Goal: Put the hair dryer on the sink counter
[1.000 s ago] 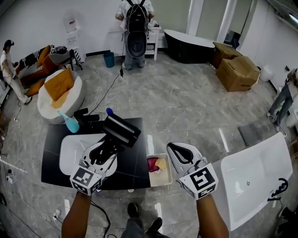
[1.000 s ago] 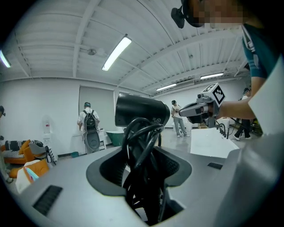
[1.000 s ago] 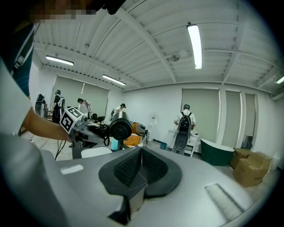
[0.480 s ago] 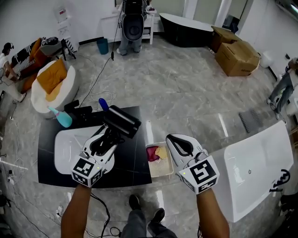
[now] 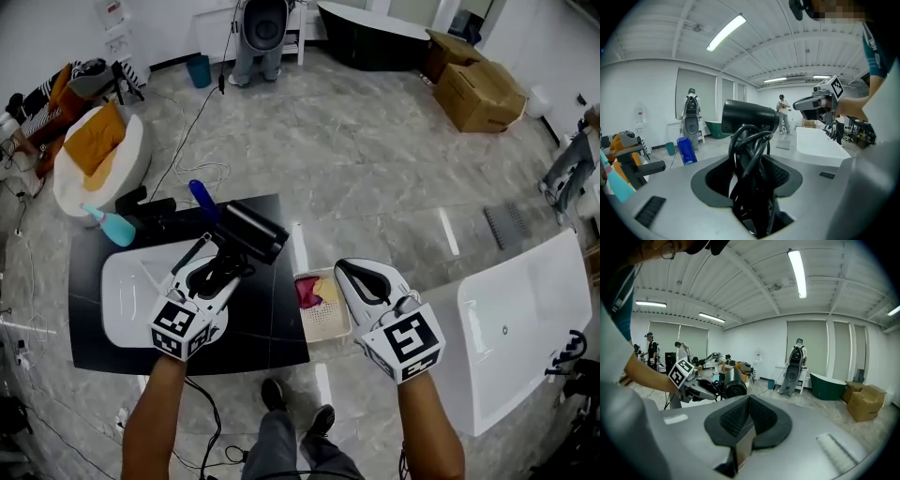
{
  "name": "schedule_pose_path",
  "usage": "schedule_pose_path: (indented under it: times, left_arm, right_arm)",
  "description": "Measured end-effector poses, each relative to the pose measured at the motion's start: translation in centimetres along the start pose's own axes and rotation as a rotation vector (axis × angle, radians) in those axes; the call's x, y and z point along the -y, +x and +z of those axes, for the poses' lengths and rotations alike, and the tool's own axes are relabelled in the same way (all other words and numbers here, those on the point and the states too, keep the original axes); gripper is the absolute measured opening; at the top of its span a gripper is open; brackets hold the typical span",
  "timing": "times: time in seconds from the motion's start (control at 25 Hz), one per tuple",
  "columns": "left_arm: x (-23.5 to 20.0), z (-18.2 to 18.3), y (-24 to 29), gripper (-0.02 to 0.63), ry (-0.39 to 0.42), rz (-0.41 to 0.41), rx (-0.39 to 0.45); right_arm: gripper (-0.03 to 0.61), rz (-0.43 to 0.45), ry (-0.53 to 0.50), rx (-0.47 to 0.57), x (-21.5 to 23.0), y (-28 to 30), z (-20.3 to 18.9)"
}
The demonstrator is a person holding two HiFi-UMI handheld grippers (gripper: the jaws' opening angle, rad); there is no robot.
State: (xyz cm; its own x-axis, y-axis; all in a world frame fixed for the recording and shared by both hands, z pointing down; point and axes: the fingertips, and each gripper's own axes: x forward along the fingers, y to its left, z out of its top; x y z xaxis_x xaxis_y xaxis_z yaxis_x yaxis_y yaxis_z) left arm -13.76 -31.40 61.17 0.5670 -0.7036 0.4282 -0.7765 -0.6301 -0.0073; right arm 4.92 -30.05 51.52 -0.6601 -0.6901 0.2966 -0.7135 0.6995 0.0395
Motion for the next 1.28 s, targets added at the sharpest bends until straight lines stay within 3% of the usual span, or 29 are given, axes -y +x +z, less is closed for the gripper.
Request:
schedule_pose_path:
  times: [0.6, 1.28]
  left_arm:
    - [-1.1, -6.2, 5.5, 0.189, -0.026, -0.052, -0.104]
    - [-0.8, -11.2, 9.3, 0.189, 0.012, -0.099, -0.221]
  right_arm:
    - [0.015, -0.010, 0.061, -0.051, 0.4, 3.0, -5.0]
    - [0.015, -0.029, 0.094, -0.094, 0.7, 4.0, -8.7]
